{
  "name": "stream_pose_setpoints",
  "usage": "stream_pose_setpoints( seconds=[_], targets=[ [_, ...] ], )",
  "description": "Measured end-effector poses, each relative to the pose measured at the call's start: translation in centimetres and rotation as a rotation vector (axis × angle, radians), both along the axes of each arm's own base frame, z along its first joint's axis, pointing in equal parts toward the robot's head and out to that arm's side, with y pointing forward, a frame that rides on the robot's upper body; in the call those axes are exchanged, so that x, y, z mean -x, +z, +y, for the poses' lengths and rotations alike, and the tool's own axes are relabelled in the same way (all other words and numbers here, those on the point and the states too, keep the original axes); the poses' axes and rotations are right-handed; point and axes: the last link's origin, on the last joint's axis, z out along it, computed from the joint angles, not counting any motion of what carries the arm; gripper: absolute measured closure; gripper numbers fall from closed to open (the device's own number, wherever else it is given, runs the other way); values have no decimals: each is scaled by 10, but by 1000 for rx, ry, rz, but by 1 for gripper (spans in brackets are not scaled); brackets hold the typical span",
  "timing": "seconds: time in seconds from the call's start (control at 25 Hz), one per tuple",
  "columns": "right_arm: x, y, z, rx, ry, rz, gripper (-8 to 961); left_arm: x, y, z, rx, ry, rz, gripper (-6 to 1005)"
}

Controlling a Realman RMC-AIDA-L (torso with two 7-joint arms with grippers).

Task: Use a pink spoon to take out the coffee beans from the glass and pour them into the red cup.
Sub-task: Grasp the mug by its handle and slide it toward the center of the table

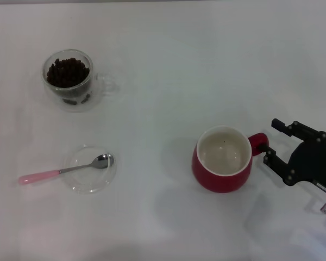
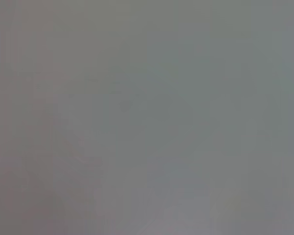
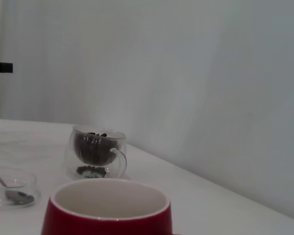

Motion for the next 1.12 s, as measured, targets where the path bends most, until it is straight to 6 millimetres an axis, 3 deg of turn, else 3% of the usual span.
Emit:
stream_pose_setpoints(
  seconds=[0.72, 1.12],
  targets=[
    [-2, -9, -4, 56, -1, -30, 438, 2, 1, -1, 1, 6, 6, 258],
    [-3, -6, -20, 87, 18, -8, 421, 2, 1, 0, 1, 6, 9, 258]
  ],
)
